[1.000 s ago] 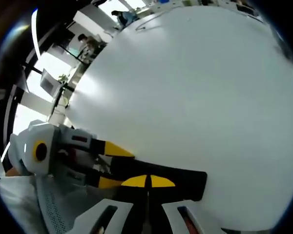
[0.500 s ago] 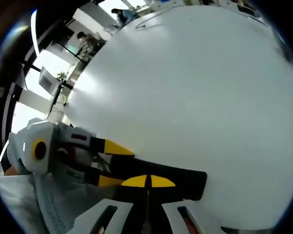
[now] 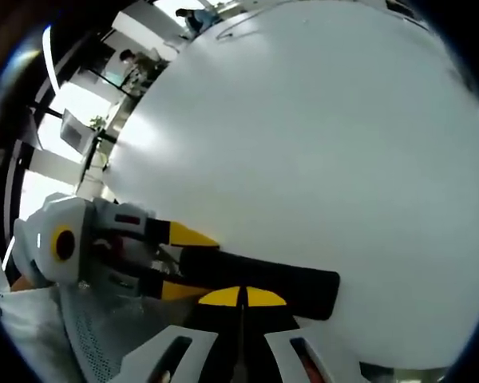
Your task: Press the specified remote control buttons in sequence, fully releasing each button before pressing the next.
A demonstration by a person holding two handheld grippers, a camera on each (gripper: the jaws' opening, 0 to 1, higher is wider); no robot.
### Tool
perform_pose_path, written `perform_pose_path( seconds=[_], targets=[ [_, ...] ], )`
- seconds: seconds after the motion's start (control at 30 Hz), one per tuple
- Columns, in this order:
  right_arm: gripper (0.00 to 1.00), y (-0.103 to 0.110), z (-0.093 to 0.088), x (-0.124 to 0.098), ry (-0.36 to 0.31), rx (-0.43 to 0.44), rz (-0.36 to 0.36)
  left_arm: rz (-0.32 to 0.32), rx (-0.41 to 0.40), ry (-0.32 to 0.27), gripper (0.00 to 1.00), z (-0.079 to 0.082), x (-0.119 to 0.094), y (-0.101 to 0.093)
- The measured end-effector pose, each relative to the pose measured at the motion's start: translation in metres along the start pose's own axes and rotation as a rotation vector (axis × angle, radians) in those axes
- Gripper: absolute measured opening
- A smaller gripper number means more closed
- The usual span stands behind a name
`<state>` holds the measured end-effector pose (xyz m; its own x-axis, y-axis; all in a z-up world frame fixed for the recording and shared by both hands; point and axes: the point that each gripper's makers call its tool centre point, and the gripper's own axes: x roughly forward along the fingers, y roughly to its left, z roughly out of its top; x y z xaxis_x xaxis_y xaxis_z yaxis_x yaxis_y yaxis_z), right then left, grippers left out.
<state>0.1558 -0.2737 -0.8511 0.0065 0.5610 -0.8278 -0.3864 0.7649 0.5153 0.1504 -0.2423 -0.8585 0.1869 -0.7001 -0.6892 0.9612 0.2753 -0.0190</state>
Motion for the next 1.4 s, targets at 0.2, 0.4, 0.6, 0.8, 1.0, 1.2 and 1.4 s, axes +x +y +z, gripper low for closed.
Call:
perform_pose_path(
  seconds=[0.2,0.4,0.6,0.8,1.0,1.2,1.4],
  targets=[
    [0.0,0.0004,-0.0011,-0.0005,0.006,0.003,-0.002,-0.001,-0.002,-0.002,0.24,0.0003,0.0002,0.0001],
    [0.0,0.0001,-0.0013,0.0,0.006,0.004,0.0,-0.002,-0.003,-0.003,0.24,-0.0001,0.0001,0.0004],
    [0.0,0.001,-0.0024,0.0001,0.009,-0.015,-0.006,-0.004,-0.003,-0.004,0.24,0.0003,0.0,0.0003],
    [0.0,0.0012,-0.0041,0.0006,0.008,-0.031,-0.012,-0.005,-0.002,-0.005,0.24,0.0,0.0004,0.0001],
    [0.0,0.0002,-0.0043,0.001,0.007,-0.044,-0.018,-0.005,-0.001,-0.005,0.25,0.0002,0.0006,0.0],
    [0.0,0.0008,-0.0058,0.0014,0.016,-0.067,-0.026,-0.005,-0.001,-0.006,0.25,0.0002,0.0006,-0.0002],
    [0.0,0.0012,-0.0085,0.0036,0.03,-0.079,-0.028,-0.005,0.0,-0.005,0.25,0.0005,0.0004,-0.0007]
  ],
)
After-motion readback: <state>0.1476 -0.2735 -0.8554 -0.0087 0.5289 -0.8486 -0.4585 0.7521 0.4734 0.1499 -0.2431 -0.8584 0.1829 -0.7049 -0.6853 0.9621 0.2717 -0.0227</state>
